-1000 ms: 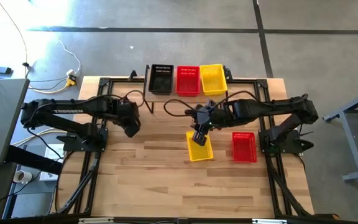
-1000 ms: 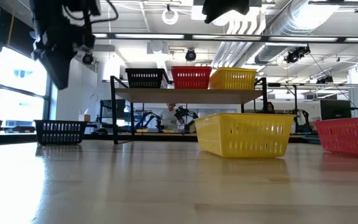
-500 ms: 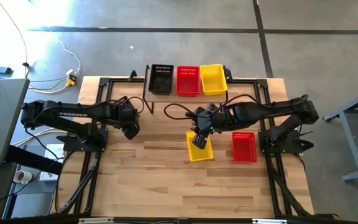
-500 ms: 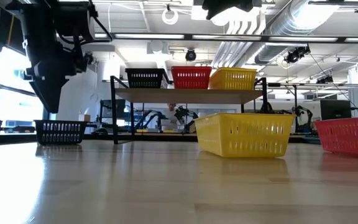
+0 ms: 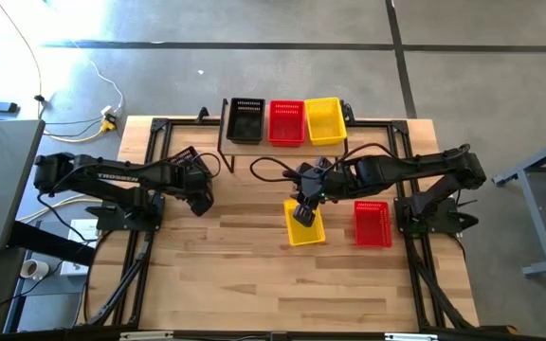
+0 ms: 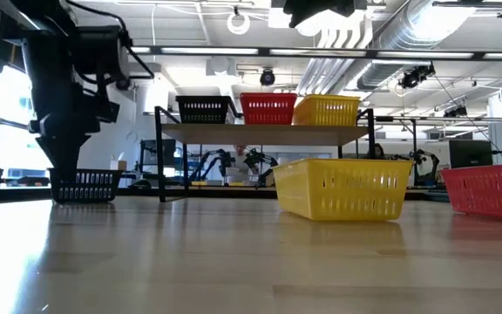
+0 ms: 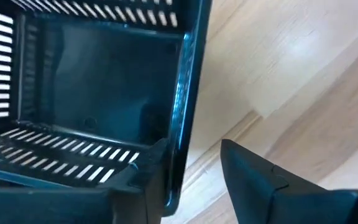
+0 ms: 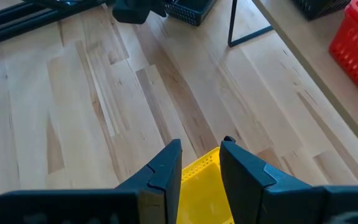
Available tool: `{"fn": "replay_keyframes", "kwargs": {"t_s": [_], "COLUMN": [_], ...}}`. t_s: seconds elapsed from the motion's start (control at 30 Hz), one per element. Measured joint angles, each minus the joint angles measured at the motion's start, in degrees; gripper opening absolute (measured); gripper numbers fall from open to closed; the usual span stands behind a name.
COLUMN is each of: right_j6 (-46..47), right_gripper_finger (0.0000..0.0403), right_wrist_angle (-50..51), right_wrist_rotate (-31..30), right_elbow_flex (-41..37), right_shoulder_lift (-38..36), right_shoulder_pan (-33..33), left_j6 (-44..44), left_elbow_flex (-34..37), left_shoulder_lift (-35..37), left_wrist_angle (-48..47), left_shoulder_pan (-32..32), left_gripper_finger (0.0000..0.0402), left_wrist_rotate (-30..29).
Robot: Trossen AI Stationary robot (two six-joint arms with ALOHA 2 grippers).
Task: Stack baskets on shelf by color
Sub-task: Stack the black basket on top of the black basket on the shelf
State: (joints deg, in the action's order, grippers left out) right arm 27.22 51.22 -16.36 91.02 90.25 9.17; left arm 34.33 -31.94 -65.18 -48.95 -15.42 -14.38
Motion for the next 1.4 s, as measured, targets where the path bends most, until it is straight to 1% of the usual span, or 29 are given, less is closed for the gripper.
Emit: {"fn": "replay_keyframes", "kwargs": {"t_s": [0.13,0.27,0.37,0.4,0.53,0.63,0.77,0.93,1.03,1.2,1.33,1.4], "right_j6": [0.0,0.0,0.0,0.0,-0.1,-0.1,0.4,1.2,1.2,1.0,0.9,0.8], "right_gripper_finger": [0.0096,0.0096,0.0096,0.0096,0.0096,0.0096,0.0096,0.0096,0.0096,0.0096,0.0096,0.0096], "right_wrist_angle": [0.0,-0.1,-0.1,-0.1,0.0,0.0,0.0,0.0,0.0,0.0,0.0,0.0], "right_wrist_rotate": [0.0,0.0,0.0,0.0,0.0,0.0,-0.7,-2.6,-2.7,-2.7,-2.9,-4.1], "right_elbow_flex": [0.0,0.0,0.0,0.0,0.0,0.0,0.0,0.0,0.0,0.0,0.0,0.0], "right_shoulder_lift": [0.0,0.0,0.0,0.0,0.0,0.0,0.0,0.0,0.0,0.0,0.0,0.0], "right_shoulder_pan": [0.0,0.0,0.0,0.0,0.0,0.0,0.0,0.0,0.0,0.0,0.0,-0.1], "left_j6": [0.0,0.0,0.0,0.0,0.0,0.2,1.0,2.5,4.2,5.0,3.8,2.5], "left_elbow_flex": [0.5,0.5,0.5,0.5,0.5,0.4,-2.1,-5.9,-9.1,-15.7,-21.5,-24.4], "left_shoulder_lift": [-1.7,-2.0,-1.6,-1.3,-0.2,1.5,4.4,8.8,10.6,11.6,11.7,11.7], "left_wrist_angle": [0.0,0.2,0.1,0.1,0.1,-0.3,-2.7,-3.1,-6.5,-14.3,-15.5,-15.5], "left_shoulder_pan": [0.0,0.1,0.2,0.2,0.2,0.8,2.9,4.8,5.0,5.0,5.0,5.0], "left_gripper_finger": [0.0104,0.0056,0.0014,0.0008,0.001,0.0004,0.0003,0.0002,0.0002,0.0001,0.0001,0.0001], "left_wrist_rotate": [-0.1,-0.1,1.0,1.2,3.5,5.5,6.2,6.4,4.1,-2.6,-7.2,-9.4]}}
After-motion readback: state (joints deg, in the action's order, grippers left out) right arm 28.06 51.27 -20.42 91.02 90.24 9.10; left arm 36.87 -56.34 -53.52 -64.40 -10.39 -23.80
